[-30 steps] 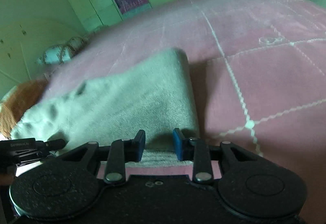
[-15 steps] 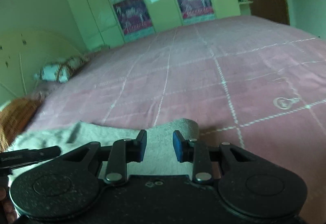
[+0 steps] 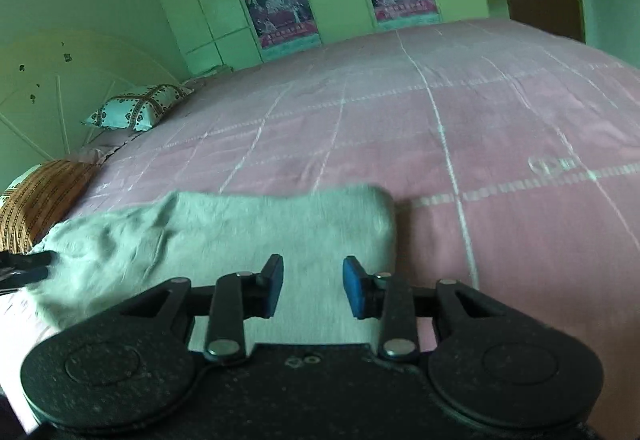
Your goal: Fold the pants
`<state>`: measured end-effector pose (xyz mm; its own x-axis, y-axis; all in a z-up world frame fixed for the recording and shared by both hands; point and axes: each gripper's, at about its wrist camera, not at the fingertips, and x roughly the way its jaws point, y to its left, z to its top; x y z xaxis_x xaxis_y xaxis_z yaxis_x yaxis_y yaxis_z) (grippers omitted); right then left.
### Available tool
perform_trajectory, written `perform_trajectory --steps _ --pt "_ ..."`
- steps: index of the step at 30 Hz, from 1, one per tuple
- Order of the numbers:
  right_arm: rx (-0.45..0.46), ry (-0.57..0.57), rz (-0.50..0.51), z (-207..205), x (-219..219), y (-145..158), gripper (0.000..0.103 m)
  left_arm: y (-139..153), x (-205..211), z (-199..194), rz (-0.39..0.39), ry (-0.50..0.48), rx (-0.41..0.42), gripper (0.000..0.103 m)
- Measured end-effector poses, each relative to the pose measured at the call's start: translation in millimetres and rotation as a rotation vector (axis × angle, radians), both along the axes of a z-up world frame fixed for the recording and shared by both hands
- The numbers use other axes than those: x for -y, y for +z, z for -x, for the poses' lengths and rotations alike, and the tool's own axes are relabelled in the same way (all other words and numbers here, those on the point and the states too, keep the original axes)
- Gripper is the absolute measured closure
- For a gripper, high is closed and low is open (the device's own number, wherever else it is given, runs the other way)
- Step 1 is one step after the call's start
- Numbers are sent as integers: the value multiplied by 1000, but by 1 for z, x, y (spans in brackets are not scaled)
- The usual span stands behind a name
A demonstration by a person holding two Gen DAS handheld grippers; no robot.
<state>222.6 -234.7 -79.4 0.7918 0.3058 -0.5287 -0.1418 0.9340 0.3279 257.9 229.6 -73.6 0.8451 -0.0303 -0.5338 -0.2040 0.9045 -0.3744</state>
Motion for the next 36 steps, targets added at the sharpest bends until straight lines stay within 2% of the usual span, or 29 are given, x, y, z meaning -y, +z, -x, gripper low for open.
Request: perform_trajectory --steps 2,4,7,9,12,13,14,15,16,18,21,22,24,26,28,29,31,34,36 --pt "-8 -14 -35 6 3 0 76 -8 -39 13 53 103 -15 39" --pt "-27 -33 -52 8 1 -2 76 -26 -72 15 155 164 -30 39" --pt "-53 -52 -81 9 -4 -4 76 -63 -108 -4 336 205 -59 39" --pt "-59 -57 -87 11 -11 -3 76 -87 -124 -18 455 216 -2 39" --pt "-64 -61 -81 11 -20 2 75 -106 -138 -33 575 228 76 40" --pt "-69 -53 -81 10 -25 4 75 -103 -140 -33 597 251 109 72" --pt "-74 -32 -82 8 -33 6 75 -96 -137 -28 599 251 199 71" --pt "-70 -6 -79 6 -43 9 75 -87 -127 -24 563 239 264 71" --pt "-59 21 -73 4 -54 13 75 -78 -118 -23 521 228 293 71" --pt "-38 96 -56 -4 -85 20 73 -77 -115 -22 530 239 281 71" --pt "-19 217 20 -20 -141 17 72 -101 -126 -24 507 272 160 70" --pt "-28 244 89 -27 -162 8 72 -115 -132 -22 536 267 140 70" --pt "-149 247 282 -45 -195 -22 72 -121 -134 -11 559 236 172 70" --pt "-126 247 315 -43 -201 -21 71 -115 -131 -15 528 231 158 70" --pt "-100 241 226 -37 -186 -6 71 -104 -130 -13 530 220 192 70" --pt "-73 221 161 -31 -173 0 69 -94 -124 -14 517 206 218 70" --pt "-57 150 102 -23 -151 11 69 -70 -109 -16 472 172 252 70" --pt "-50 35 -3 -13 -106 18 69 -31 -75 -21 406 78 307 70" --pt "-47 -69 -83 -7 -72 21 69 -6 -37 -30 344 -12 340 69"
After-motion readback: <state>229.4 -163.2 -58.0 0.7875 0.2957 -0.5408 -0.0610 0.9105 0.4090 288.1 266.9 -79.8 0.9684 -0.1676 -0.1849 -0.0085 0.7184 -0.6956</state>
